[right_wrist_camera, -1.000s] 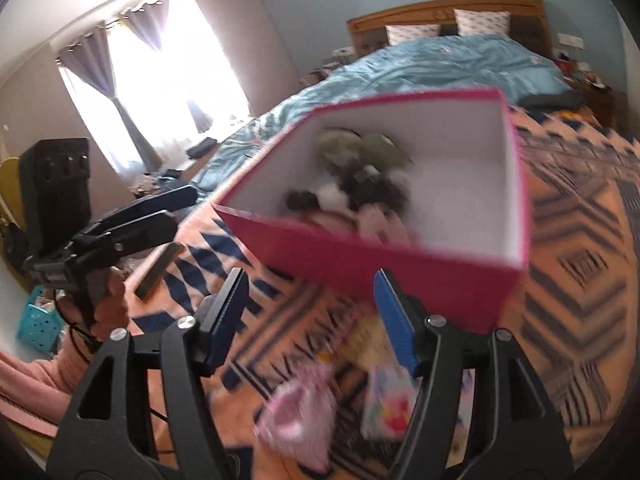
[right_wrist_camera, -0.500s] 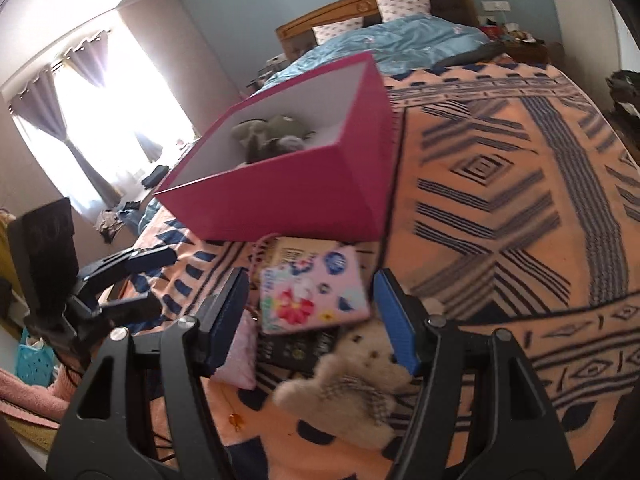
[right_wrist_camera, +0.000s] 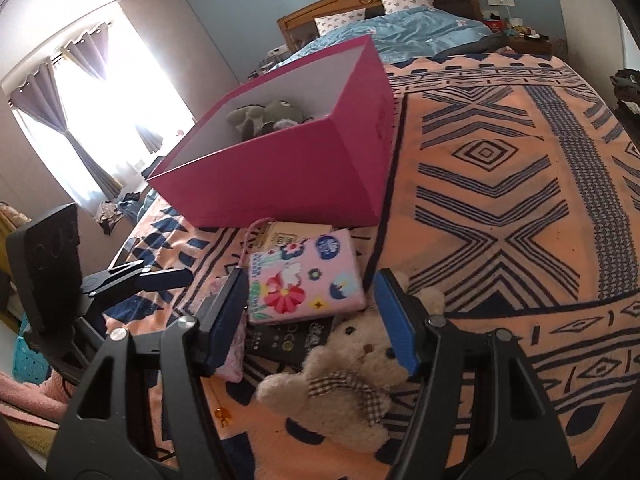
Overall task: Organize objects
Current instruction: 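Move the left gripper back toward the cream teddy bunny, then close the left gripper on the cream teddy bunny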
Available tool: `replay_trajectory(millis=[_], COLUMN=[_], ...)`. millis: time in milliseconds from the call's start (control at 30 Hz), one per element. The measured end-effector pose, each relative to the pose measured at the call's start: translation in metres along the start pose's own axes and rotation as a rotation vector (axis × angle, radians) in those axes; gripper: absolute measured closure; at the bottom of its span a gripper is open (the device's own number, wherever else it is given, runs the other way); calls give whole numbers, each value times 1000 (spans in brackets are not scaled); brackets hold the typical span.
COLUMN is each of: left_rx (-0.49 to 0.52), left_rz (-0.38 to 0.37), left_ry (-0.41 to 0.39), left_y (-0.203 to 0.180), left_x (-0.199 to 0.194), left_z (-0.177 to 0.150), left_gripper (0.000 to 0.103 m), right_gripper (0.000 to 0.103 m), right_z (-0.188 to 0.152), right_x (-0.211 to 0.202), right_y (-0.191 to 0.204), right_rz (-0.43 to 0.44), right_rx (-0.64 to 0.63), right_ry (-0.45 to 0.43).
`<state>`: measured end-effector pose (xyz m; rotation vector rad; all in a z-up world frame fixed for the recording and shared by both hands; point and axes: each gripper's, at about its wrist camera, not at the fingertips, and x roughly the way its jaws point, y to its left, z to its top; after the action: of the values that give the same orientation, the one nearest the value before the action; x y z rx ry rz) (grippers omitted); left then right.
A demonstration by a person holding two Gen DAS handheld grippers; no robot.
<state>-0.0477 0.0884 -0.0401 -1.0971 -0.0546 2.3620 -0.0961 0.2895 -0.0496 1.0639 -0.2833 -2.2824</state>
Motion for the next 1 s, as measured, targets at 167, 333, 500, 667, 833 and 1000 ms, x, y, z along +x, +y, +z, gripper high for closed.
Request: replay_trajectory(millis=[167,333,500,667,833,1000], left_rx=[37,93,124,109,65,38], left_rz=[-51,-120,-148,-169,-189,-221], left_ry=[6,29,65,121,164,188], left_y=[-17,-40,-56,-60,-53,-51], left_x=[2,10,24,43,54,59], left_z=[1,4,7,9,6,5], left_gripper=[20,20,20,51,65,66], right_gripper=[36,36,36,36,39,60], right_z=[-5,-17,-26,-32,-33,-37], right_x=[-7,-11,-7,-2,2,3], right_y=[-22,-41,-45,-46,-52,-54], right_rz=[-41,-45,-22,66,134,139], right_rx=[61,129,146,179,220,216], right_ry=[-2,21,61,87,69,76])
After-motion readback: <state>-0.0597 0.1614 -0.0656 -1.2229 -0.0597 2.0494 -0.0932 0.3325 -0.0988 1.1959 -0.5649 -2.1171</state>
